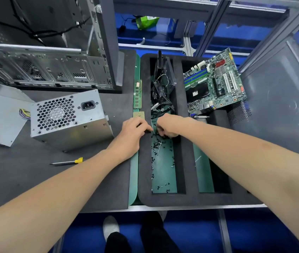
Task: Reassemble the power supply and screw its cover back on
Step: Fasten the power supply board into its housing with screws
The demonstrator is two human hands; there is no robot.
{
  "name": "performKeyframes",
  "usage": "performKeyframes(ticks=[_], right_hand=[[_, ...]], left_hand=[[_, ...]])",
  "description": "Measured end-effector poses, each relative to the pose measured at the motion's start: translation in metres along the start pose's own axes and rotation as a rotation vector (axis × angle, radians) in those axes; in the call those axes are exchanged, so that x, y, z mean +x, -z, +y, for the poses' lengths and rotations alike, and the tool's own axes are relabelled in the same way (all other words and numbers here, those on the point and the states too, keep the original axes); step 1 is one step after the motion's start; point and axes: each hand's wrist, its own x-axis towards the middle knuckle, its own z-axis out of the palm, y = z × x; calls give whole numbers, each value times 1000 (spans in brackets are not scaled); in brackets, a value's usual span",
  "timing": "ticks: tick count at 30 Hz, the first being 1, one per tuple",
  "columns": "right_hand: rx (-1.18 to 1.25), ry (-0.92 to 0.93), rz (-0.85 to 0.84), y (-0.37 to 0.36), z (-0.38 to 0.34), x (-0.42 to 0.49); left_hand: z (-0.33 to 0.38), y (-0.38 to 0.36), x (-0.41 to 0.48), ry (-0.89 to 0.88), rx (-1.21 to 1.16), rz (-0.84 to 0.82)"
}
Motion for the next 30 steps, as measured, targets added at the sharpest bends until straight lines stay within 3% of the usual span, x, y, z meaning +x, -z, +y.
performKeyframes(ticks=[8,22,26,30], right_hand=[[9,-129,77,-35,-19,5],[-192,-53,62,-51,-29,0],[-66,-70,28,-40,-29,-10],[262,-110,20,-8,-24,-25]], left_hand=[[0,0,0,-11,-7,16],[1,1,1,-30,11,12],[-1,-1,1,-32,14,27],[-2,-2,2,-35,17,20]])
